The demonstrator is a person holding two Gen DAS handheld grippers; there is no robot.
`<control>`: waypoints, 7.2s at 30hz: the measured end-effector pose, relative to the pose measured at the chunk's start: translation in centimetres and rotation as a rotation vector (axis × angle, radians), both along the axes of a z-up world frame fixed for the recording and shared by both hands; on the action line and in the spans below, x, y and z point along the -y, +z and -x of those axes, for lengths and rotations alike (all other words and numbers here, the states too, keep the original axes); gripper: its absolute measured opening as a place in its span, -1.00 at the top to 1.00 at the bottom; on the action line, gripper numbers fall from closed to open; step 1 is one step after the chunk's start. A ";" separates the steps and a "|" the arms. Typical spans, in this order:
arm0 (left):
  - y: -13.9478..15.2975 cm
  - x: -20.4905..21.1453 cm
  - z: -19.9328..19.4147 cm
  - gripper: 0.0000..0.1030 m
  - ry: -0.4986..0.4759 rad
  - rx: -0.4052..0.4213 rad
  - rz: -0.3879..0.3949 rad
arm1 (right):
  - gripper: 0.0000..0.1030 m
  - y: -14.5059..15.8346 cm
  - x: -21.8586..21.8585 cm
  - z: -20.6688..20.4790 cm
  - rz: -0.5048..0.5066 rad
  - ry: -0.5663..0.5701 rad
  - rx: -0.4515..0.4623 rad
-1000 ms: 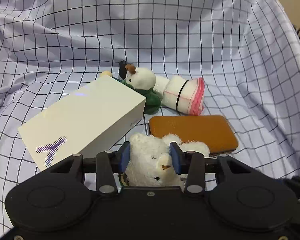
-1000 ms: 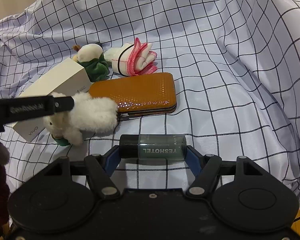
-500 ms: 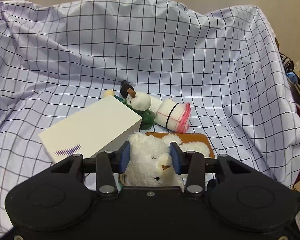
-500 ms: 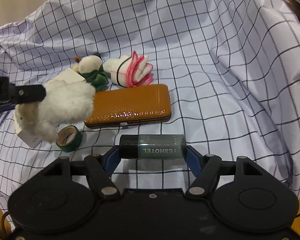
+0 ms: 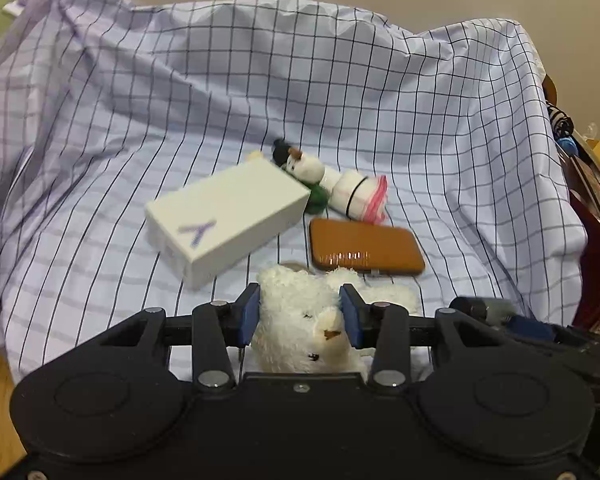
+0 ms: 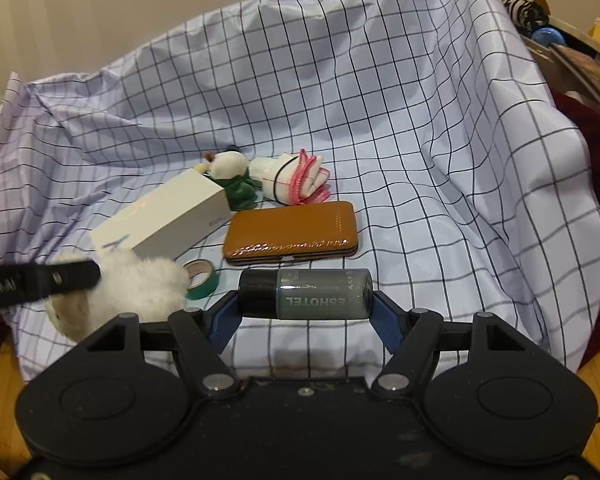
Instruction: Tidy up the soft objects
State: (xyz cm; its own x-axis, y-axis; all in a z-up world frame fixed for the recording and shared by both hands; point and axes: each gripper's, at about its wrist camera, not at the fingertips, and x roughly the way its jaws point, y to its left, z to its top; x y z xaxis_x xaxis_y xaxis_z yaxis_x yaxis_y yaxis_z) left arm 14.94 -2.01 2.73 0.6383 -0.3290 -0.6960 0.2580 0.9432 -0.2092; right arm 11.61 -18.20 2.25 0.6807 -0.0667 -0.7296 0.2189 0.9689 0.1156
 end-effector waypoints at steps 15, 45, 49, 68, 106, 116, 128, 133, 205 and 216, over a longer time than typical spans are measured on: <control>-2.0 -1.9 6.4 0.17 0.066 -0.068 0.020 | -0.33 1.4 -1.6 8.3 -0.051 0.023 0.027; -3.9 -3.0 10.9 0.15 0.184 -0.063 0.015 | -0.33 1.7 -3.5 13.2 -0.054 0.058 0.052; -4.1 -3.1 11.0 0.15 0.192 -0.060 0.018 | -0.33 1.4 -3.8 13.2 -0.043 0.066 0.037; -4.0 -3.2 11.1 0.09 0.197 -0.058 0.012 | -0.34 0.6 -4.1 13.0 -0.039 0.077 0.003; -4.1 -3.4 11.5 -0.19 0.210 -0.060 -0.002 | -0.35 0.2 -4.3 12.5 -0.039 0.090 -0.012; -4.0 -3.2 11.6 -0.22 0.203 -0.052 -0.024 | -0.35 0.0 -4.2 12.5 -0.039 0.086 -0.020; -3.8 -2.7 11.9 -0.34 0.188 -0.027 -0.058 | -0.36 -0.1 -3.9 12.5 -0.039 0.073 -0.031; -3.8 -2.5 11.9 -0.35 0.183 -0.029 -0.066 | -0.36 -0.2 -3.7 12.4 -0.040 0.069 -0.036; -6.7 1.8 -5.6 -0.63 0.033 -0.092 -0.213 | -0.51 -3.5 1.8 -14.0 0.073 -0.042 -0.138; -6.8 2.1 -7.3 -0.63 0.013 -0.095 -0.199 | -0.64 -5.2 1.9 -21.4 0.084 -0.078 -0.127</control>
State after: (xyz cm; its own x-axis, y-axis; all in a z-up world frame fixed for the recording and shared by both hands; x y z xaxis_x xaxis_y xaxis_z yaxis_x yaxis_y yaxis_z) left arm 22.23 -4.14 -4.05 0.5703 -0.1715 -0.8034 0.2340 0.9714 -0.0412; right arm 33.00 -20.09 -2.95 0.5738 -0.1805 -0.7988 0.3017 0.9534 0.0012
